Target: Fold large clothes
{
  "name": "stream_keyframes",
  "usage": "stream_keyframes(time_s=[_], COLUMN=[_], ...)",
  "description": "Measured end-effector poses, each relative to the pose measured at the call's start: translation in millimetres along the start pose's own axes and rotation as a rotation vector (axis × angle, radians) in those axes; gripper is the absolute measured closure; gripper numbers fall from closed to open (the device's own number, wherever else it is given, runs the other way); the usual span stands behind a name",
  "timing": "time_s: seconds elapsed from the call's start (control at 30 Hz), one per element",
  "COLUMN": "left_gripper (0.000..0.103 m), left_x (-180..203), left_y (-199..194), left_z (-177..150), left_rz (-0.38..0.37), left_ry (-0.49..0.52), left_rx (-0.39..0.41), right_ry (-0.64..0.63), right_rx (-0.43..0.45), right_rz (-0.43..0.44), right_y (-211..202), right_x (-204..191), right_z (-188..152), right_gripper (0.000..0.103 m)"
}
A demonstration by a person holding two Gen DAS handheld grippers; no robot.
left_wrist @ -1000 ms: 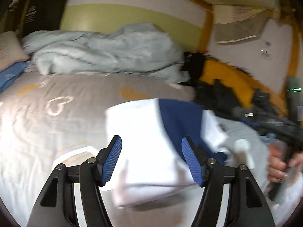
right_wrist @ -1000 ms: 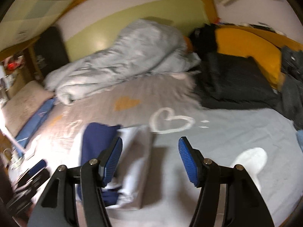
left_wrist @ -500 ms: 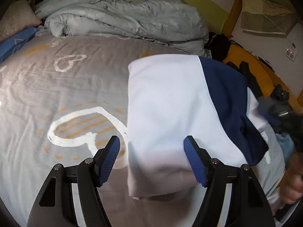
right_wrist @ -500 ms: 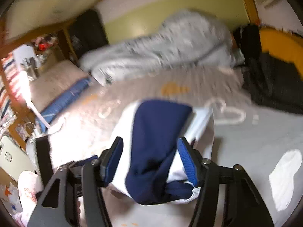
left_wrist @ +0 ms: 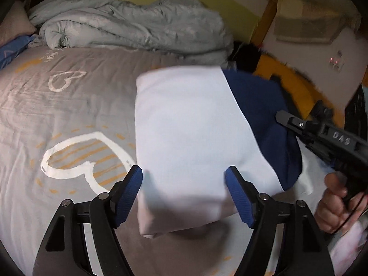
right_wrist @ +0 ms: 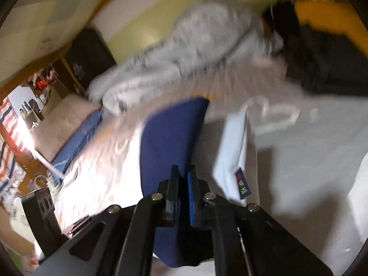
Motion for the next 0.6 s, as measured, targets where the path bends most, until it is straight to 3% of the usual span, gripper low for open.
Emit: stream_keyframes(time_s=[0.07, 0.13, 0.23, 0.33, 0.4, 0.43, 0.5, 0.6], left_gripper=[0.024, 0.023, 0.023, 0.022, 0.018, 0.017, 0.018, 0.018], left_x=[-4.7, -8.5, -13.0, -17.4, -20.8, -21.5, -21.8, -20.3], left_y=[-15.8, -24.2, -9.0, 12.8, 17.4, 16.7, 14.0, 10.4], left_z=[11.9, 20.4, 13.8, -2.2, -7.0, -7.5, -7.0, -1.4], left_rz=[0.028, 0.041, 0.052, 0.076, 0.115, 0.130, 0.134, 0.122], left_ry=[-0.026, -0.040, -0.037, -0.050, -0.044, -0.036, -0.023, -0.022], left_rx=[0.076, 0.119, 0.050, -0.014, 0.000, 0.013, 0.020, 0.027], right_ry=[0.018, 0.028, 0.024, -0.027, -0.056, -0.055, -0.033, 0.011], right_rx=[0.035, -0.019, -0.149, -0.163, -0.182, -0.190, -0.191, -0.192], right_rz=[-0.033, -0.120, -0.142, -0.170, -0.181, -0.184, -0.187, -0.154], right_y=[-6.5, 1.2, 27.9, 34.4, 34.3, 32.4, 27.4, 19.5], right_x=[3.7, 22.2, 34.6, 31.5, 29.7, 30.8, 40.3, 49.6], right_z=[5.6, 2.1, -22.2, -25.3, -24.8, -24.3, -23.2, -20.7], right_gripper=[0.098, 0.098, 0.098, 0.097, 0.094, 0.091, 0.072, 0.062])
Point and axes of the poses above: each gripper's, at about its wrist camera, not at the fingertips, and y roughly the way its jaws point, x to its right, z to its top, the point moved 10 cm from there along y, roughly the way its jaws point, and after that the axes turned 7 degrees about -y, right-handed, at the moved point
